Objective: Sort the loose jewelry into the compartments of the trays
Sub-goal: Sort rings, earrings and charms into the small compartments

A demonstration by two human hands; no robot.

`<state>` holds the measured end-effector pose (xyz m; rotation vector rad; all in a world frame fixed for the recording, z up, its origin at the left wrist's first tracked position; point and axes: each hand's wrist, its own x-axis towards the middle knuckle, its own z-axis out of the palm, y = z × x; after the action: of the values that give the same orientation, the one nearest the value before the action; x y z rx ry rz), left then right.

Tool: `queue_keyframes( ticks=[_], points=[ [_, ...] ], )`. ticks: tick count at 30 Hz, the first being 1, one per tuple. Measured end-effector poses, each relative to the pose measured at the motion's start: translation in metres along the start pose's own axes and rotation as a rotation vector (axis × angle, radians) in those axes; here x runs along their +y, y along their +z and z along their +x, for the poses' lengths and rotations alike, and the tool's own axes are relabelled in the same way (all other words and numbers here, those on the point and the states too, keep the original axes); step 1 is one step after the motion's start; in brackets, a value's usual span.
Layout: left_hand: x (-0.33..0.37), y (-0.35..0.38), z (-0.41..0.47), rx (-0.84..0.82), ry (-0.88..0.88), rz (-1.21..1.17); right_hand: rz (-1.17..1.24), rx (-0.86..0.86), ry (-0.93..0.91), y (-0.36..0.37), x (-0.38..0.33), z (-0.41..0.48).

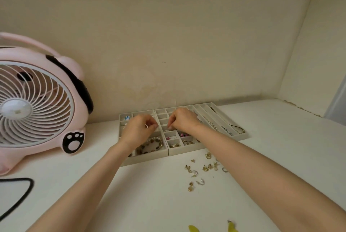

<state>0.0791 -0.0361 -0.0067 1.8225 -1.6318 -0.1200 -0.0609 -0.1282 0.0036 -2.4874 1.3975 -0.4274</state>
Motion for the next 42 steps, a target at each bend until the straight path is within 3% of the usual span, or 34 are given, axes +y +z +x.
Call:
queue_keyframes(
  ticks=[6, 15, 27, 42],
  points=[
    [0.007, -0.001, -0.004, -0.032, 0.031, 0.004, 0.064, 0.072, -0.035, -0.019, 0.004, -0.016],
    [0.039, 0.01, -0.019, -0.179, 0.215, -0.019, 0.264, 0.115, -0.034, -0.045, 0.062, -0.094],
    [0.069, 0.019, -0.04, -0.435, 0.37, 0.017, 0.211, -0.094, 0.066, -0.066, 0.122, -0.146],
    [0.086, 0.034, -0.05, -0.425, 0.446, 0.026, 0.297, -0.062, 0.142, -0.056, 0.131, -0.151]
  ],
)
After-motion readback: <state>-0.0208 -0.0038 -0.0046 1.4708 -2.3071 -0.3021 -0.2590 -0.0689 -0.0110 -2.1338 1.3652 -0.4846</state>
